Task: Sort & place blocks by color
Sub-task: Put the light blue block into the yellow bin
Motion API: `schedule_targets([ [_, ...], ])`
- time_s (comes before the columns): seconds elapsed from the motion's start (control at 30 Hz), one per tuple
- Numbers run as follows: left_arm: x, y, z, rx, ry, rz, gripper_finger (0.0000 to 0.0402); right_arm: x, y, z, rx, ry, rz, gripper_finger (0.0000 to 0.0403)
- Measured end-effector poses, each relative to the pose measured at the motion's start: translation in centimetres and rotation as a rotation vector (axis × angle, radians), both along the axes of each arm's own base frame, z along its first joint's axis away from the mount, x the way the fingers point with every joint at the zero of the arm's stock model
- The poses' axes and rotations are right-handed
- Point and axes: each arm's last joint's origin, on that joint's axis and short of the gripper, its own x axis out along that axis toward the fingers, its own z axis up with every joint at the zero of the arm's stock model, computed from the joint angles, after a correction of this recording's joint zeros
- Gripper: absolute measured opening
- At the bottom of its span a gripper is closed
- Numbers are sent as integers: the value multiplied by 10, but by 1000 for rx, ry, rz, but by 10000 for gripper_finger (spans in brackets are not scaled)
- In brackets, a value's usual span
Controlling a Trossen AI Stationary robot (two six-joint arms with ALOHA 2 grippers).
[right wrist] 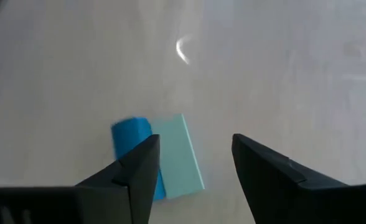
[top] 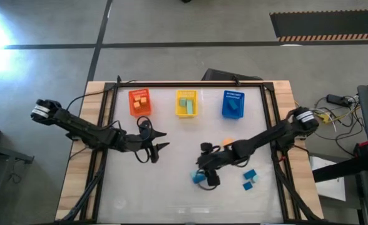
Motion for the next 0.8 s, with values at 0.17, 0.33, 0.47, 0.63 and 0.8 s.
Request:
schedule_targets([
  [0.17, 0, 0, 0, -1, -1, 0, 196, 18, 5, -12, -46, 79, 31, 169],
  [0.33, 0, 0, 0, 2, 0, -1, 196, 32, 2, -18, -20, 111, 55, 147],
  [0.47, 0, 0, 0, 2, 0, -2, 196, 36, -3, -28, 14, 150, 60, 124],
  [0.63, 0, 0, 0, 6, 3, -3, 196, 38, -7, -32, 49, 163, 52, 90],
  [0.8, 0, 0, 0, 10, 2, 3, 196, 39, -12, -32, 42, 160, 36, 56],
])
